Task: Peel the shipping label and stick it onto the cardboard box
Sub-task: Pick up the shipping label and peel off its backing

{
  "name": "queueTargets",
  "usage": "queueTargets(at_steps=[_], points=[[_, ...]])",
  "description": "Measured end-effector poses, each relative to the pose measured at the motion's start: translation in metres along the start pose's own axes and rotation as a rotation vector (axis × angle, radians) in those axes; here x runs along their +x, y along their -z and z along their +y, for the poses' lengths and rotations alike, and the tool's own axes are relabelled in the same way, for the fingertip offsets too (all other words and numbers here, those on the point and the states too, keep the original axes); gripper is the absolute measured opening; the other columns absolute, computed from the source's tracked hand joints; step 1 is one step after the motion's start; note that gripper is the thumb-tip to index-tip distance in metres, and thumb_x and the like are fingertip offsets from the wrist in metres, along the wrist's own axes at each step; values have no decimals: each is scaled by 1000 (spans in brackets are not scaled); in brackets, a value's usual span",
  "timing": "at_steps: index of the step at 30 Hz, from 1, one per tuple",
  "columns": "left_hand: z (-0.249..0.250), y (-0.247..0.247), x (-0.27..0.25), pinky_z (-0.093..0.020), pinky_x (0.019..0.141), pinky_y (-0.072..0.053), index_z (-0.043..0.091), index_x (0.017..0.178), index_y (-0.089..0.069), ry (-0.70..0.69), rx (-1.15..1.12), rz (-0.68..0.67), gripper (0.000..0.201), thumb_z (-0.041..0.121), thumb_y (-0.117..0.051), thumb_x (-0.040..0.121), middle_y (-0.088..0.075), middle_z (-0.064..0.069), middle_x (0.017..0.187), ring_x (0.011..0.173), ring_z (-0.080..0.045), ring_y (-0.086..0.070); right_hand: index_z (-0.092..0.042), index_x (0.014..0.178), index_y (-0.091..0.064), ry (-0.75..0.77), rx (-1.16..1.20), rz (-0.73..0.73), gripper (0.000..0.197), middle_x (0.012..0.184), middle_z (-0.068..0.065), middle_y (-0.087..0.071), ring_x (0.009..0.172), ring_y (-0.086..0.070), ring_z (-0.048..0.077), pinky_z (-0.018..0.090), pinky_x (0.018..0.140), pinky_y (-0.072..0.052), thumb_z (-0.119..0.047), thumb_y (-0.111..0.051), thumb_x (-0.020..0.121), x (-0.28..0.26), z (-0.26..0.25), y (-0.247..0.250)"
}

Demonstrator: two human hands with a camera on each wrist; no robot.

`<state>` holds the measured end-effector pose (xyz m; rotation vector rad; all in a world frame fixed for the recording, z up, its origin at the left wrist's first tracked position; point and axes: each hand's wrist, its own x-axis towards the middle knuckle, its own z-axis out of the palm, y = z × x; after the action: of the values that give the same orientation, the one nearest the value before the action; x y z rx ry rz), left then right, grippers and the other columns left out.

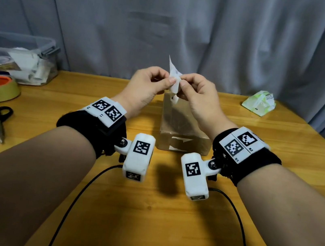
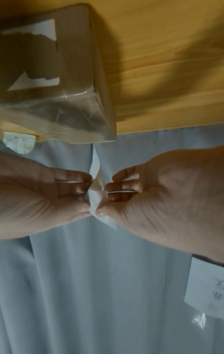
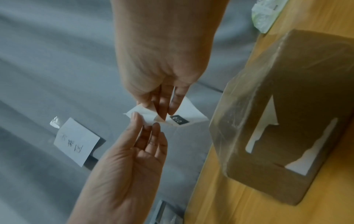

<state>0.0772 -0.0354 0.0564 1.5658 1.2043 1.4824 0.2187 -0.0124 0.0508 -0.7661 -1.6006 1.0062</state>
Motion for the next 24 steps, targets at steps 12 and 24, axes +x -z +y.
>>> queueTargets(at_steps=[12, 24], points=[[3, -6, 0, -4, 65, -43, -1, 85, -66, -77, 215, -25, 9, 7, -62, 85, -60, -1, 70, 59, 6, -53, -20, 70, -66, 38, -24, 49, 23, 53, -17, -67, 57, -59, -7, 7, 59, -45, -7, -60, 87, 0, -8, -2], [-8, -6, -6, -14, 72, -43, 19, 71, -56, 4, 124, 2, 19, 10, -59, 87, -56, 3, 72, 71, -7, -52, -8, 85, -64, 27, -127, 120, 9, 73, -2, -60, 70, -54, 8, 21, 69, -47, -5, -56, 88, 3, 0, -2]])
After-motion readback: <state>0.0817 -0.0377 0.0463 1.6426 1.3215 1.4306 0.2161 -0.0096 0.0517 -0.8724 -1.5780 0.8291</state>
